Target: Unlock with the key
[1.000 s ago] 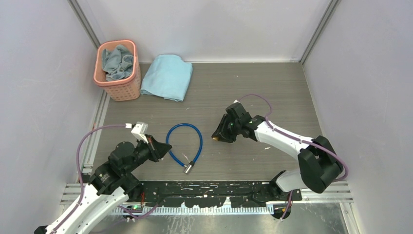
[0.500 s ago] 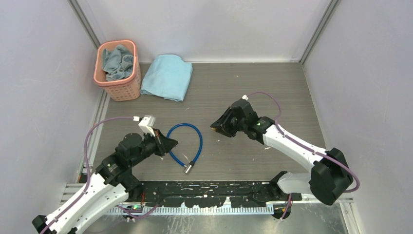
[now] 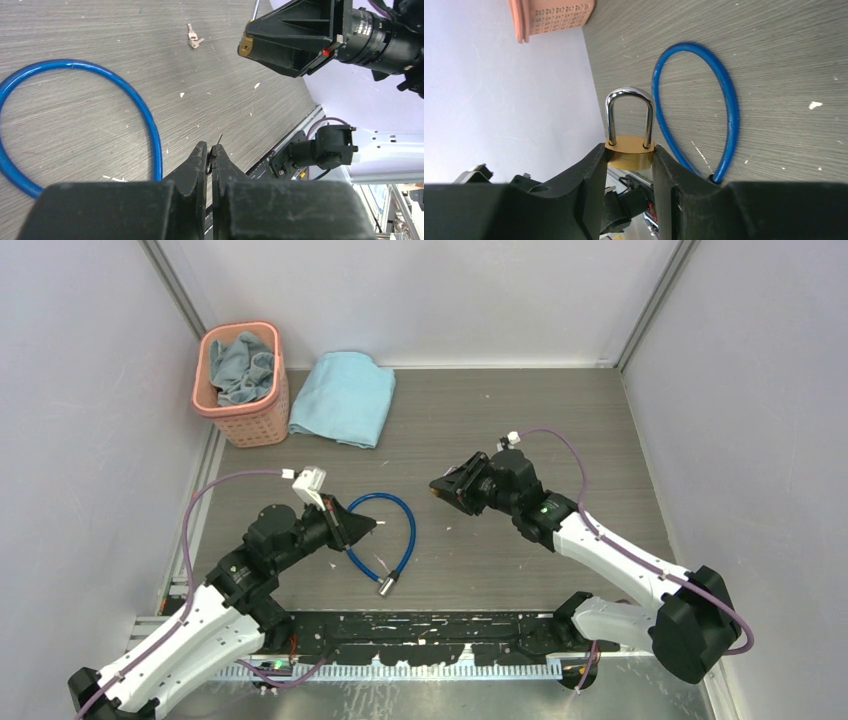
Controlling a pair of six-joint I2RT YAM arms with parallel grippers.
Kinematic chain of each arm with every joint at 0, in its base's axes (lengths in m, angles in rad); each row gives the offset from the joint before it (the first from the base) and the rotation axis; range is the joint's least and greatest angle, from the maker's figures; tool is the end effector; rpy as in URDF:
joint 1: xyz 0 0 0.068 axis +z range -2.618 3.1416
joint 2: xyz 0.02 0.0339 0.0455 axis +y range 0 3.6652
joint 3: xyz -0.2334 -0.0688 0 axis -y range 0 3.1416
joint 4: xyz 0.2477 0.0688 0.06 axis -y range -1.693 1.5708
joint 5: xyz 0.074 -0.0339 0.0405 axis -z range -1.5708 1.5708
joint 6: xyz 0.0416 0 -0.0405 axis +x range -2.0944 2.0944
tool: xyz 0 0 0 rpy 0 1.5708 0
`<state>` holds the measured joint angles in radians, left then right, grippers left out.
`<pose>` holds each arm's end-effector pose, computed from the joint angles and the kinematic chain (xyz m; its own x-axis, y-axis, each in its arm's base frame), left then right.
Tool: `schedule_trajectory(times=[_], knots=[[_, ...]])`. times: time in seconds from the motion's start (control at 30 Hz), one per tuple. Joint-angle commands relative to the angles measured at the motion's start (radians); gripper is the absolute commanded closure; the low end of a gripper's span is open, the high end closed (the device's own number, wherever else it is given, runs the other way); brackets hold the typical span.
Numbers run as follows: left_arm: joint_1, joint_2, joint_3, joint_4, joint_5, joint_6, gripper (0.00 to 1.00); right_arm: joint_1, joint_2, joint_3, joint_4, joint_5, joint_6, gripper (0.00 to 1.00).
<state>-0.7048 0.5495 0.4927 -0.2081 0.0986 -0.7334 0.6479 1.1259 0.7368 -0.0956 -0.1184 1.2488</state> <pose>0.1368 -0.1217 0.2510 -0.6282 -0.3402 -0.6997 0.3992 0.6310 -0.6652 0.2151 0.1690 0.2320 -0.7651 0.6023 -0.2278 0.1364 0.4974 0.8568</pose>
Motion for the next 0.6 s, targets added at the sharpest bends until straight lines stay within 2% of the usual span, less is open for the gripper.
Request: schedule_trajectory(times=[0.0,0.2,0.33,0.47,0.57], knots=[[-0.004,0.032,0.037,0.168,0.046,-0.019,1.0,-0.002,-0.001,0.012,0.136,-0.017,0.099,0.99],[-0.009,0.074,0.036,0.292,0.073,0.001,1.0,-0.002,0.03,0.057,0.058,-0.029,0.29,0.99],[-0.025,0.094,0.034,0.364,0.051,0.02,1.0,0.014,0.059,0.111,0.015,-0.056,0.335,0.99],[-0.046,0.102,0.017,0.434,-0.014,0.025,1.0,0.072,0.103,0.232,-0.198,0.015,0.366,0.99],[-0.065,0.097,0.0,0.469,-0.068,0.026,1.0,0.121,0.113,0.26,-0.271,0.065,0.468,0.99]])
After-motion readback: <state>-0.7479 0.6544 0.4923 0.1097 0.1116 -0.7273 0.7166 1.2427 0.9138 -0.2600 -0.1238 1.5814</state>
